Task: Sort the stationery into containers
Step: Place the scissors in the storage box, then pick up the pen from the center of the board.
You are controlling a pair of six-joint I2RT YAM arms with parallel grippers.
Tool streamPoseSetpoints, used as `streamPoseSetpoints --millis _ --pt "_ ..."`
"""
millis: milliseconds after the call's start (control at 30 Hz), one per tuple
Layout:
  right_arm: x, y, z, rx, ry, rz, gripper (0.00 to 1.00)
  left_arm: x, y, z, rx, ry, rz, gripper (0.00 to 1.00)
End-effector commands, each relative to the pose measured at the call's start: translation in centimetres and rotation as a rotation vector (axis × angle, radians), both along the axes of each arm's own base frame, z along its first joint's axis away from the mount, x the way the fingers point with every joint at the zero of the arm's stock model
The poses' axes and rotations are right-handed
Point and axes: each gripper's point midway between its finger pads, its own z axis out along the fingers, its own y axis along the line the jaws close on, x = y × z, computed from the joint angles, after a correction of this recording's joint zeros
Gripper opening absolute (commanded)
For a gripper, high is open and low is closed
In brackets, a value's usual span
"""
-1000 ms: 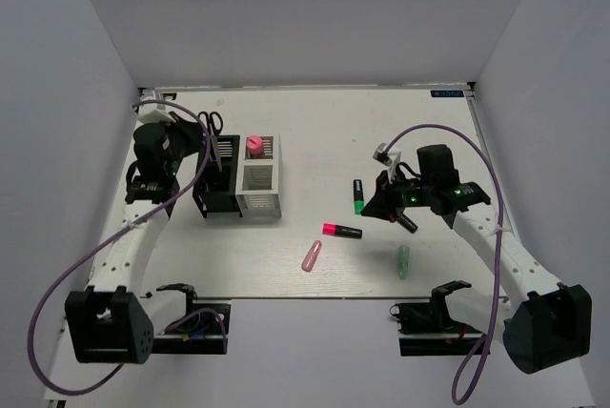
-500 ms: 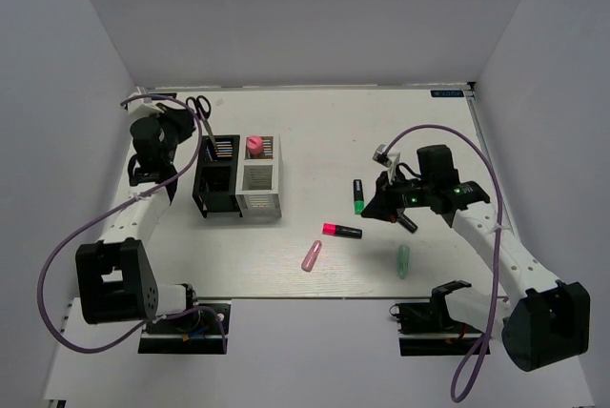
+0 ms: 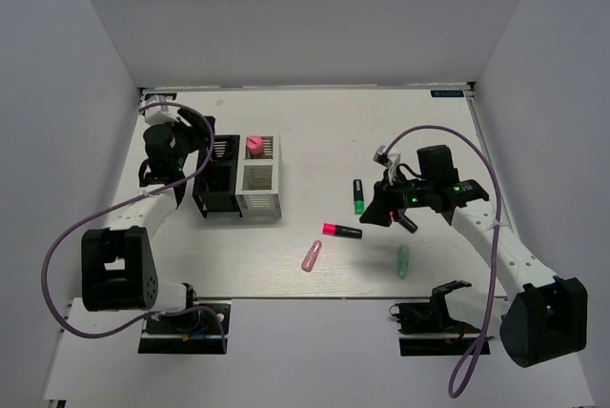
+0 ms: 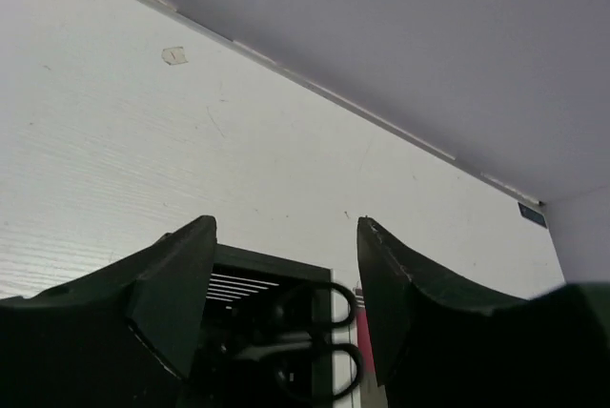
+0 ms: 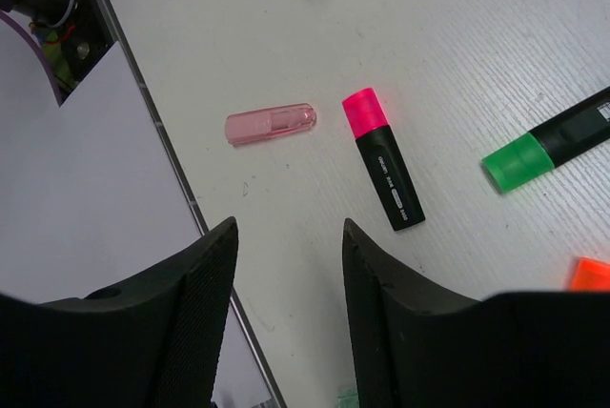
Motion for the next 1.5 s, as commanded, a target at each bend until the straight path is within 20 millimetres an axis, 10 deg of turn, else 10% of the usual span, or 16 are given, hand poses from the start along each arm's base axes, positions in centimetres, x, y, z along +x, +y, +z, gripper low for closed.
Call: streamPoseSetpoints --millis 0,133,167,200,300,333,467,600,933,1467 --pt "0.0 0.0 0.3 0.014 -0.006 0.012 0.52 -0.1 -0.6 2.2 0.015 -0.057 -0.038 0.72" --pt "0.3 -0.3 0.0 -0.005 -0.010 -0.003 0.51 -0.9 -1.2 4.8 0.019 -0.111 -0.070 0.47" --pt "0.9 -0.8 -0.5 -0.042 -0.019 -0.040 0.07 -1.3 -1.3 6.0 0.020 -0.131 -0.073 0.14" --pt "1.6 -1.1 -0.9 -0.067 -0.021 -0.071 0.00 -1.9 -1.8 7.8 0.022 -0.162 -0.097 0.04" --pt "3.4 -2.8 -2.9 -0.197 0.053 -0.224 0.00 -4.5 -4.8 10.2 0.037 -0.146 -0.246 0.00" --pt "4.6 -2.8 -2.5 -0.221 0.050 -0.247 0.00 -6.3 -7.4 7.8 0.063 -0.002 -0.338 0.00" --pt "7.3 -3.6 -4.9 -0.366 0.122 -0.337 0.05 -13.9 -14.1 4.9 0.239 0.241 -0.615 0.51" --pt "11.7 -3.4 -6.0 -0.476 0.119 -0.443 0.55 -23.0 -15.6 -3.2 0.465 0.435 -0.755 0.82" --pt "15.7 0.4 -9.5 -0.601 0.101 -0.469 0.73 -30.2 -14.2 -8.5 0.569 0.461 -0.749 0.81" --pt "13.3 -0.9 -16.2 -0.761 0.235 -0.508 0.47 -31.7 -14.5 -10.2 0.704 0.445 -0.760 0.81"
